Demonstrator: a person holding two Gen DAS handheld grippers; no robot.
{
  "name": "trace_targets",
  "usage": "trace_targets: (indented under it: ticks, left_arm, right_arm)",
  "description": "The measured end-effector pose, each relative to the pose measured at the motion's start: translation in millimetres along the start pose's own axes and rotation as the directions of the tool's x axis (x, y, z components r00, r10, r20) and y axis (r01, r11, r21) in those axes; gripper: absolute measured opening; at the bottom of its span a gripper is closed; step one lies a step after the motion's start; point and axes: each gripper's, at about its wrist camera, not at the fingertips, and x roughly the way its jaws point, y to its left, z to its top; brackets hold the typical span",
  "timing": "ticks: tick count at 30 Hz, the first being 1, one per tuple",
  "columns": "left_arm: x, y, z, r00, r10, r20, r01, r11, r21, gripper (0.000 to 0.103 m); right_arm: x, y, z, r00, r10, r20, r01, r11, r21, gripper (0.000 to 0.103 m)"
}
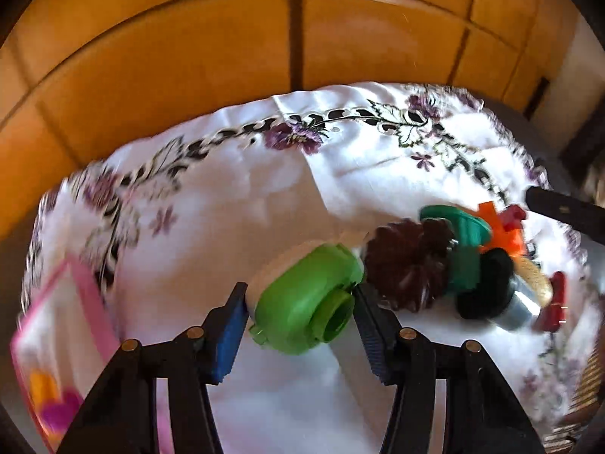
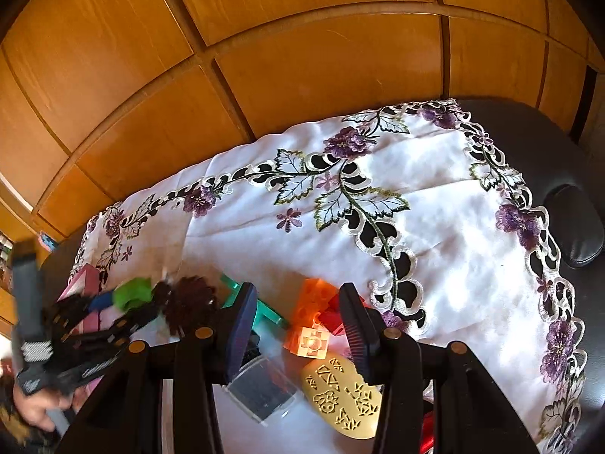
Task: Organize rigid objects
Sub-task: 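Grasp the green-and-white plug-in device with the left gripper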
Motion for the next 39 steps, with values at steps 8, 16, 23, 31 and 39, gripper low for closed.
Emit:
trace_targets:
  ticks: [8, 16, 23, 31, 39]
  left_arm:
    - [-44, -26, -65, 0.998, -0.05, 0.035, 0.051, 0.998, -0.036, 0.055]
    - [-50, -76, -121, 0.998, -0.064, 0.012, 0.063, 0.996, 0.07, 0.056]
    - [-60, -82, -135, 0.998, -0.058, 0.021, 0.055, 0.991, 0.123, 0.073]
    - [-59, -91, -122, 0.997, -0.079, 0.024, 0.072, 0.975, 0.208, 0.077]
    - [-51, -111, -133, 0.991, -0.131, -0.037, 0.136, 0.953, 0.271, 0.07]
  right_arm:
    - [-2, -1, -1, 1.0, -0.016, 0.006, 0.016, 1.0, -0.002, 0.045]
    - [-1, -1, -3, 0.999, -0.043, 0.004, 0.043, 0.999, -0.012, 0.045]
    - [0, 1, -4, 0.999, -0.049, -0.001, 0.049, 0.998, -0.026, 0.045]
    - [-1, 2, -4, 0.999, -0.049, -0.002, 0.049, 0.998, -0.03, 0.045]
    - [0, 2, -3, 0.999, -0.048, -0.009, 0.048, 0.998, -0.03, 0.045]
